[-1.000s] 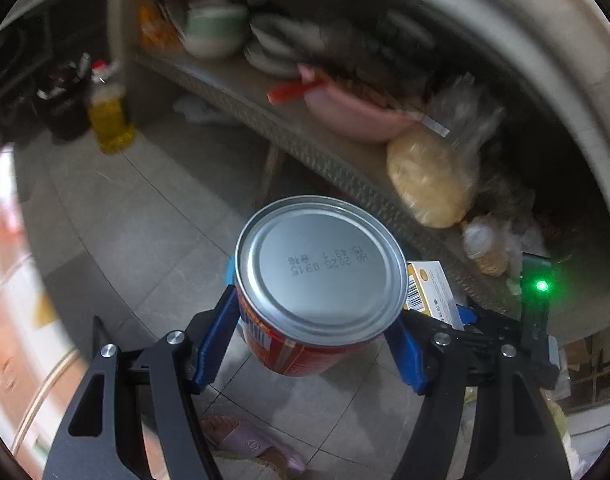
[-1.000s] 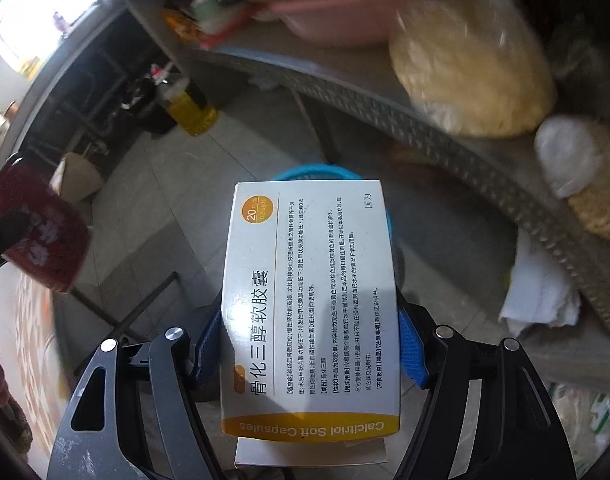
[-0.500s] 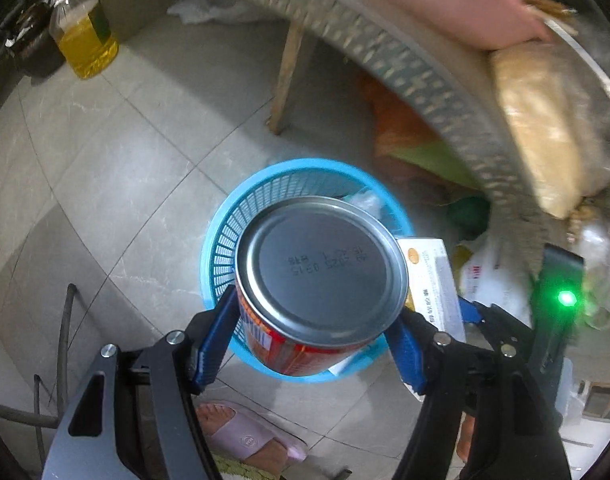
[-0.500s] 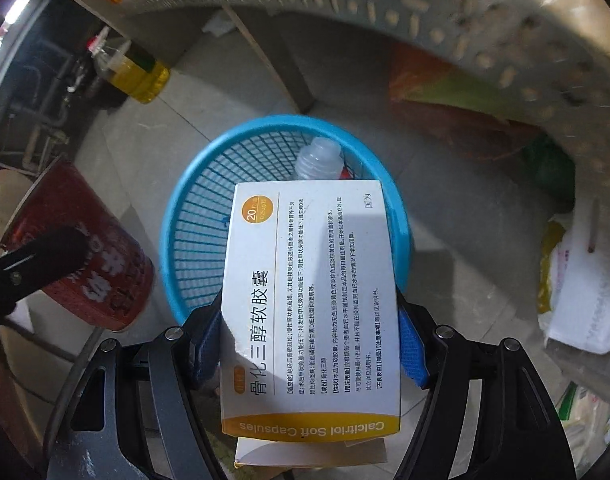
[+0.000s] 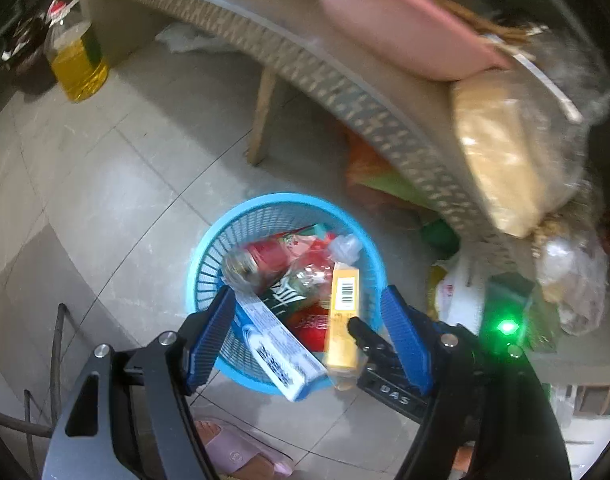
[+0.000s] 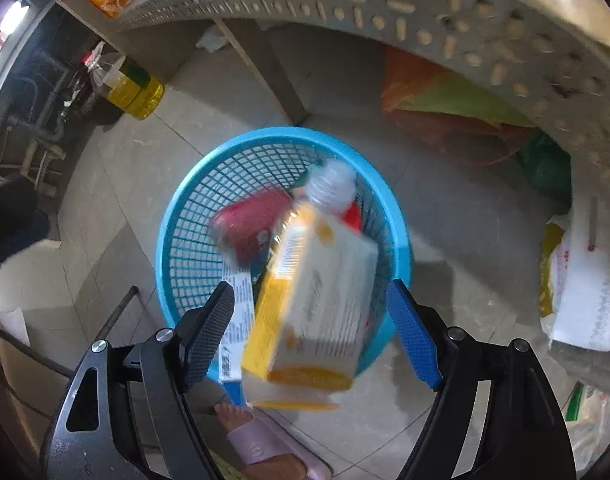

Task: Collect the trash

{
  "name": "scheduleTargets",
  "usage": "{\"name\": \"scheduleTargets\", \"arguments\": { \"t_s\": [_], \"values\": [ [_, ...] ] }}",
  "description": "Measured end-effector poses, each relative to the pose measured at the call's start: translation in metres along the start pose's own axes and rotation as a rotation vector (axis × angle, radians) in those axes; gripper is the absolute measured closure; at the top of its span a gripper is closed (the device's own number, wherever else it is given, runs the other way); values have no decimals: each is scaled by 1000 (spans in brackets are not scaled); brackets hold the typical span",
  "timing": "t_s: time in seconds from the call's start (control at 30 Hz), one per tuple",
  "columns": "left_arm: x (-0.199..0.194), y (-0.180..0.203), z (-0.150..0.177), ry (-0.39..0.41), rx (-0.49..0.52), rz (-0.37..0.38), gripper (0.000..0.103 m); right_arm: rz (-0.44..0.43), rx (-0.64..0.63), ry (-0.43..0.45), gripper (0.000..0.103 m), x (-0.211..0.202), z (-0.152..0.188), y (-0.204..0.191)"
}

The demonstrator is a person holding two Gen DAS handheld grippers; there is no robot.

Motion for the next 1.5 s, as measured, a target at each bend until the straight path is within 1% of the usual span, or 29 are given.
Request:
{"name": "scheduleTargets", "arguments": {
  "t_s": [0.07, 0.23, 0.33, 0.4, 0.43, 0.47, 0.53, 0.63, 0.67, 0.7, 0.8, 0.83, 0.87, 0.9, 0.97, 1.03, 1.07, 1.13, 1.17, 1.23, 1.3, 1.37, 1.43, 1.5],
  "values": [
    [-18, 7, 5, 25, 17, 28, 30, 6, -6, 15, 28, -10, 8, 3],
    [-87, 19, 34, 122, 47, 85, 30, -2, -43, 63, 28, -38, 27, 3],
    [-139, 18, 64, 197, 61, 86, 26, -34, -56, 89, 28, -62, 43, -1],
    [-168, 15, 83, 248, 56, 79, 24, -62, -84, 109, 28, -79, 54, -10],
    [-189, 12, 101, 293, 43, 78, 22, -77, -111, 132, 28, -94, 63, -16],
    [-203, 9, 114, 323, 37, 79, 20, -94, -139, 151, 28, -108, 71, -22],
    [-231, 3, 144, 390, 21, 56, 17, -116, -202, 198, 25, -135, 86, -35],
    [-271, -7, 192, 512, -53, -16, 7, -131, -315, 271, 20, -174, 107, -57],
    [-280, -11, 206, 550, -80, -44, 6, -129, -355, 301, 17, -188, 114, -66],
    [-290, -14, 225, 601, -123, -96, 6, -129, -384, 322, 15, -198, 119, -72],
    [-306, -22, 267, 675, -243, -226, 6, -125, -481, 413, 8, -235, 138, -87],
    [-310, -24, 276, 685, -272, -256, 6, -121, -510, 451, 8, -247, 145, -93],
    [-314, -24, 289, 699, -317, -306, 6, -115, -533, 489, 8, -260, 152, -98],
    [-315, -23, 302, 713, -351, -348, 6, -114, -542, 507, 8, -266, 153, -100],
    [-317, -19, 324, 737, -378, -398, 6, -122, -556, 551, 8, -282, 164, -105],
    [-318, -13, 342, 753, -396, -441, 6, -127, -557, 572, 8, -289, 170, -108],
    [-318, -9, 351, 763, -395, -452, 6, -125, -555, 582, 8, -293, 174, -109],
    [-319, 0, 366, 792, -371, -502, 6, -124, -559, 593, 8, -299, 181, -111],
    [-321, 4, 373, 807, -363, -552, 6, -123, -560, 606, 8, -304, 188, -112],
    [-325, 7, 382, 839, -372, -637, 6, -132, -554, 664, 8, -314, 200, -111],
    [-332, 7, 389, 869, -388, -657, 6, -130, -549, 710, 8, -323, 208, -108],
    [-337, 6, 393, 871, -422, -658, 6, -115, -550, 719, 8, -330, 212, -107],
    [-334, 3, 399, 852, -450, -649, 6, -112, -553, 713, 8, -333, 216, -107],
    [-325, 0, 402, 806, -476, -644, 6, -101, -556, 696, 8, -331, 220, -108]
  ]
}}
Point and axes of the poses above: each gripper's, at about its wrist camera, not at the fingertips, and x roughly the way its jaws point, y to its right, z to its underside, the point moved 1 cm from there along x, roughly the way its jaws point, and after that the axes turned 2 degrees about -x, right-handed, at the moved point
